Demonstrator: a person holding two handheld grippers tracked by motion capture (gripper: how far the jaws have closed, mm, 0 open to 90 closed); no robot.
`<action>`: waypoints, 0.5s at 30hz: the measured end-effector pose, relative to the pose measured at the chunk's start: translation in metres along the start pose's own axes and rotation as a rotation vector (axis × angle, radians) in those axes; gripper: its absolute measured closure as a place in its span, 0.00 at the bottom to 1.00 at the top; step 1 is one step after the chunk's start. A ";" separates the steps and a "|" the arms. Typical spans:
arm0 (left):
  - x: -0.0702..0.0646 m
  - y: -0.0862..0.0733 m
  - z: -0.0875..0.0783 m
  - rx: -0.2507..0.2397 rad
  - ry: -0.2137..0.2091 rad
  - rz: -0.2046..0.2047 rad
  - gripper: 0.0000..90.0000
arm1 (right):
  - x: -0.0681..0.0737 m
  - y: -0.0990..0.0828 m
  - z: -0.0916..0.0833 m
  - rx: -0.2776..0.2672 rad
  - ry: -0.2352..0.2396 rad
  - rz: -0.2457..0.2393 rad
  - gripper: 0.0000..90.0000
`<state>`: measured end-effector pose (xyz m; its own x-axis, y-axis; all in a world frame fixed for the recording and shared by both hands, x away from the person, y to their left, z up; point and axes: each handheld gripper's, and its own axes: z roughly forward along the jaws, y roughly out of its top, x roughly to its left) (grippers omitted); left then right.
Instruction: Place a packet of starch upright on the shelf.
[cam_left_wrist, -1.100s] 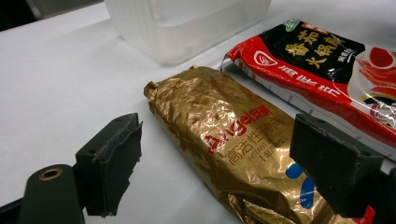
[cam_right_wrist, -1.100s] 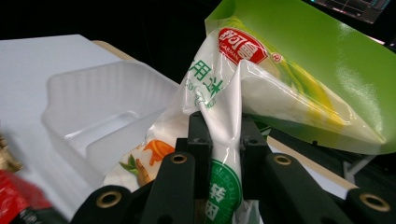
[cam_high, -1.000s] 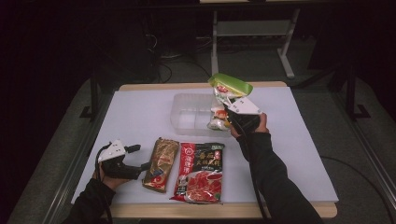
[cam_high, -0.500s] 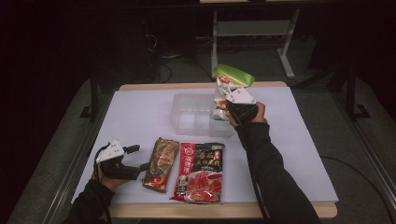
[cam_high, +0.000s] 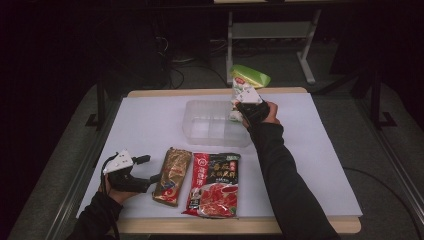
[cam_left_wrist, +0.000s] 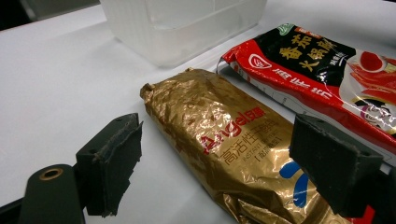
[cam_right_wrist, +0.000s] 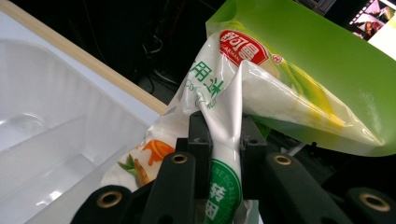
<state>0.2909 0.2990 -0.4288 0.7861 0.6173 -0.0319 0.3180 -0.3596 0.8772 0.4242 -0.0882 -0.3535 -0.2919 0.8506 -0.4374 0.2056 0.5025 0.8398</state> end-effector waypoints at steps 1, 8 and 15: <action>0.000 0.000 0.000 0.000 0.000 -0.001 0.18 | 0.000 0.000 0.000 0.000 0.000 0.000 0.88; 0.000 0.000 -0.001 0.001 0.002 0.002 0.18 | 0.024 0.002 0.010 0.031 0.006 -0.074 0.88; 0.000 0.000 0.000 0.000 0.000 0.000 0.18 | 0.038 -0.005 0.009 0.029 0.025 -0.059 0.87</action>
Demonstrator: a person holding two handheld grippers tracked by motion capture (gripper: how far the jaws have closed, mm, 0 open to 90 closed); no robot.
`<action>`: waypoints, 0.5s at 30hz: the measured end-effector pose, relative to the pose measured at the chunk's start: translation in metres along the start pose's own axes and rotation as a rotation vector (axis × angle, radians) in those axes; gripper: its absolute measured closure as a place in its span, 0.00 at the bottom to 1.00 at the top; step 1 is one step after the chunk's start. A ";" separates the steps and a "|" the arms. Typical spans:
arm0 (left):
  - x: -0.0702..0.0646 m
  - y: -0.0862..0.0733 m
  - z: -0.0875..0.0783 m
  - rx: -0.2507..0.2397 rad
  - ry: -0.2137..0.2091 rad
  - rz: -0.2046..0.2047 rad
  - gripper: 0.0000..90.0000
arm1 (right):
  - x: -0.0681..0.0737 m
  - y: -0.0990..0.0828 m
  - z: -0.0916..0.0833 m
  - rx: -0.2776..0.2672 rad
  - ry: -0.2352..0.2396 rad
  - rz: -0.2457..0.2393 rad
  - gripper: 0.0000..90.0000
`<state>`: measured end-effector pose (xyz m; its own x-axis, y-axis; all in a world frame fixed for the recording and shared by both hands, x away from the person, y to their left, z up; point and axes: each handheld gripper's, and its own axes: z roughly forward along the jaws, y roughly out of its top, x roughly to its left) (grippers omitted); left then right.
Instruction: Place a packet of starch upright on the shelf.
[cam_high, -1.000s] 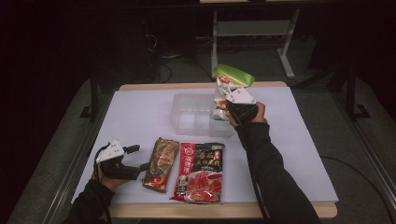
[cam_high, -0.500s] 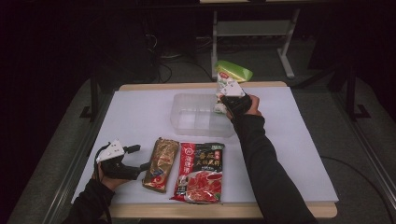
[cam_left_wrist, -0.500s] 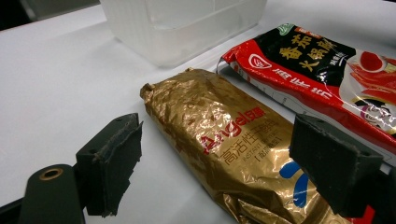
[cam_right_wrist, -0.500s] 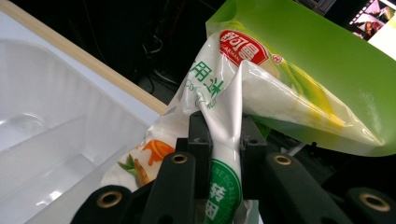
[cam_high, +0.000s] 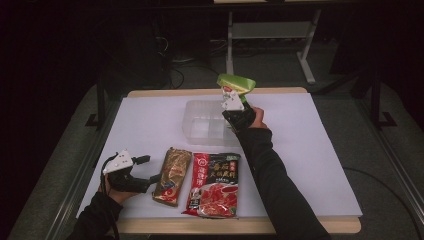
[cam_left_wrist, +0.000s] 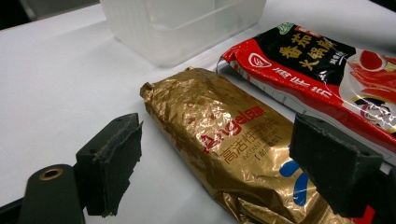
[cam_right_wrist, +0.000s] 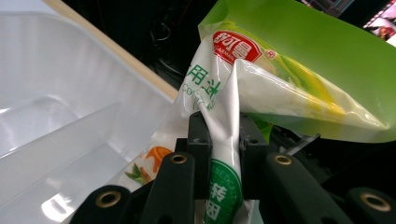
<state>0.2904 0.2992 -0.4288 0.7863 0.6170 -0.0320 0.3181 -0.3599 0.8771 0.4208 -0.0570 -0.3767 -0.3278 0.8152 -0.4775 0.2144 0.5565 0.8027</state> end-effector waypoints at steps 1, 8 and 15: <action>0.000 0.000 0.000 0.002 0.001 0.001 0.18 | 0.002 -0.002 0.000 0.002 0.014 0.006 0.86; 0.000 0.000 0.000 0.001 0.000 -0.001 0.18 | -0.012 -0.016 -0.010 -0.029 0.228 0.140 0.73; 0.000 0.000 0.000 0.008 -0.004 0.002 0.18 | -0.029 -0.026 -0.017 0.007 0.381 0.176 0.67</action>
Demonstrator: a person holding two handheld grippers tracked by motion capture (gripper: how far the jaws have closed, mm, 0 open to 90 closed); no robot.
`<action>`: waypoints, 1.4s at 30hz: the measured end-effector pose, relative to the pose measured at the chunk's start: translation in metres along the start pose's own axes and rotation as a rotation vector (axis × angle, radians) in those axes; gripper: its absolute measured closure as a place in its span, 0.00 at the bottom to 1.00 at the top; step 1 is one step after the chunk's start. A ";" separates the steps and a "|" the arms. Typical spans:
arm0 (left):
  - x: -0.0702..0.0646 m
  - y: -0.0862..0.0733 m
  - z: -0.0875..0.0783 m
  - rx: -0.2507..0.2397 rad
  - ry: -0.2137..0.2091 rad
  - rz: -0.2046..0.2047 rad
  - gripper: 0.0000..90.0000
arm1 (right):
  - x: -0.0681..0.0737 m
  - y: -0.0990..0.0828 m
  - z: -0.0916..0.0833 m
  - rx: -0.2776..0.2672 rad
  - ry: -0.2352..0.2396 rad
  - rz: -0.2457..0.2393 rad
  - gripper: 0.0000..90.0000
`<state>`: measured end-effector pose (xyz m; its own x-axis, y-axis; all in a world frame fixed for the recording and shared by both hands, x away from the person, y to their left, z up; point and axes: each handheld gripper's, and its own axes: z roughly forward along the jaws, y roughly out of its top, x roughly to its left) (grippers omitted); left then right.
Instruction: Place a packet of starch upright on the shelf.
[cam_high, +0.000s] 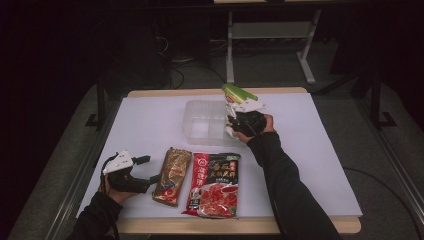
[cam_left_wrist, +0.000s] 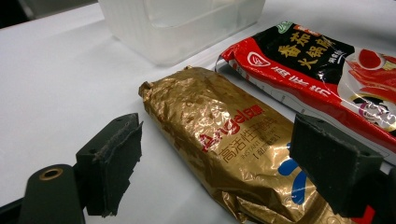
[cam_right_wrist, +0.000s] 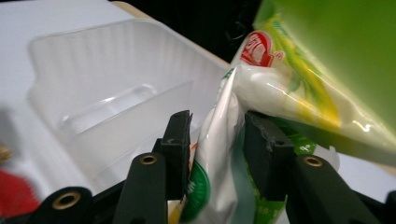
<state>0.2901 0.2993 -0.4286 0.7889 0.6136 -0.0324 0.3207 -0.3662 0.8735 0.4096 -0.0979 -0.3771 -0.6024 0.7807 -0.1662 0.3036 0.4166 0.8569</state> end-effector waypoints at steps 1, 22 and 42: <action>0.000 0.000 0.000 0.002 -0.001 0.000 0.18 | -0.004 -0.001 -0.003 0.019 0.032 -0.001 0.66; -0.002 -0.002 0.003 0.032 -0.017 0.000 0.18 | -0.011 -0.010 -0.023 0.135 0.050 -0.041 0.61; -0.003 -0.001 0.006 0.047 -0.033 0.014 0.18 | -0.003 -0.035 -0.031 0.179 0.101 -0.040 0.87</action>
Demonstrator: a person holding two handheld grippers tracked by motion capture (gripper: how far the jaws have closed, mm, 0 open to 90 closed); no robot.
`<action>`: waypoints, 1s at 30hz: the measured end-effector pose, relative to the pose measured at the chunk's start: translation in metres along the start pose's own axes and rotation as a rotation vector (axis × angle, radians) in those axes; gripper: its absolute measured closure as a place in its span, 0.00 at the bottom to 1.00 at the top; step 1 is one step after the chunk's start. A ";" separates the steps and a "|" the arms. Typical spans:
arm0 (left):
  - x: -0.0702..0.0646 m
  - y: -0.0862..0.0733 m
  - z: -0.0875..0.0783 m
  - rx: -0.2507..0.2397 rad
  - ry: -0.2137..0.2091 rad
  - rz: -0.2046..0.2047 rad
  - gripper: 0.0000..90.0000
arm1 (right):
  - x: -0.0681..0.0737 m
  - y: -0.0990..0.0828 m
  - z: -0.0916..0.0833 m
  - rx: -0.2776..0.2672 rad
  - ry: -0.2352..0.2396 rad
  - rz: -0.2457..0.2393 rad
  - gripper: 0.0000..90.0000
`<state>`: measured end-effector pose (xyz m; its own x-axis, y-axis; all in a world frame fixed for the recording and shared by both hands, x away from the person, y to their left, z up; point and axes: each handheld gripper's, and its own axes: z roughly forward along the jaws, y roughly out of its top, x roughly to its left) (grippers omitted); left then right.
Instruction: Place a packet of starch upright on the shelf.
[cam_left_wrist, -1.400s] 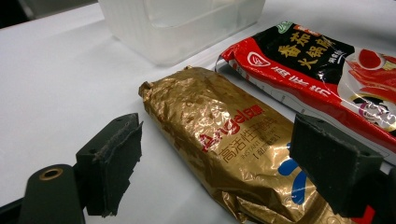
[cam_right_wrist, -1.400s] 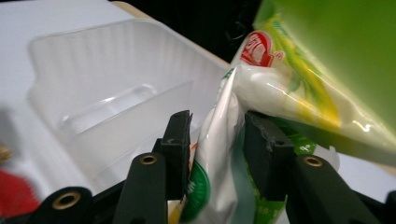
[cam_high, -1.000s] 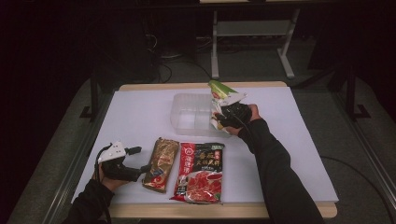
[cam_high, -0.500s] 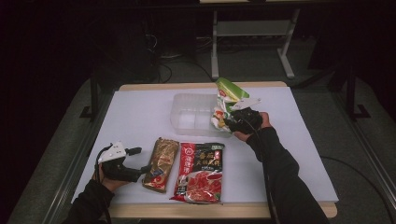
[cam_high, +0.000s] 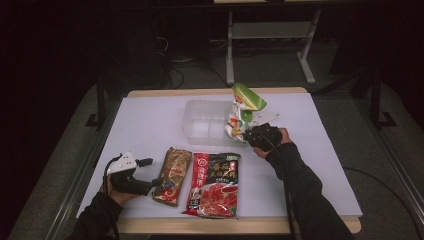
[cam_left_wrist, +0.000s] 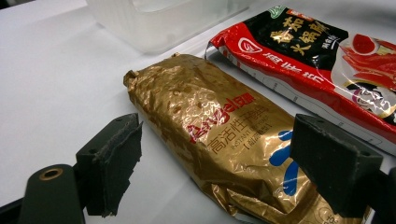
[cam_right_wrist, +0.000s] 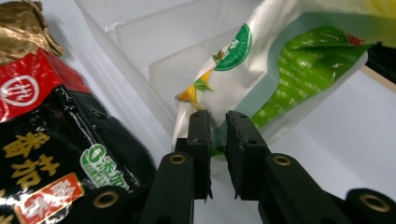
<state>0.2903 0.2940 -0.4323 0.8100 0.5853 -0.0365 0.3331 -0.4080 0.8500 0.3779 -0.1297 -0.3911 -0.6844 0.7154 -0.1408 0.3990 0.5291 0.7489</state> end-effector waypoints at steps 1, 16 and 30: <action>0.000 0.000 0.000 0.000 0.000 -0.001 0.18 | 0.001 0.001 0.002 0.003 -0.005 -0.006 0.87; 0.000 0.000 0.000 -0.003 -0.002 0.000 0.18 | 0.003 0.007 0.035 0.089 -0.099 -0.035 0.95; -0.004 0.003 0.000 -0.026 -0.045 -0.018 0.23 | 0.007 0.001 0.034 0.068 -0.115 -0.070 0.92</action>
<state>0.2876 0.2904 -0.4297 0.8254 0.5596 -0.0747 0.3355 -0.3796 0.8622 0.3942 -0.1081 -0.4132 -0.6393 0.7211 -0.2672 0.3956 0.6063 0.6899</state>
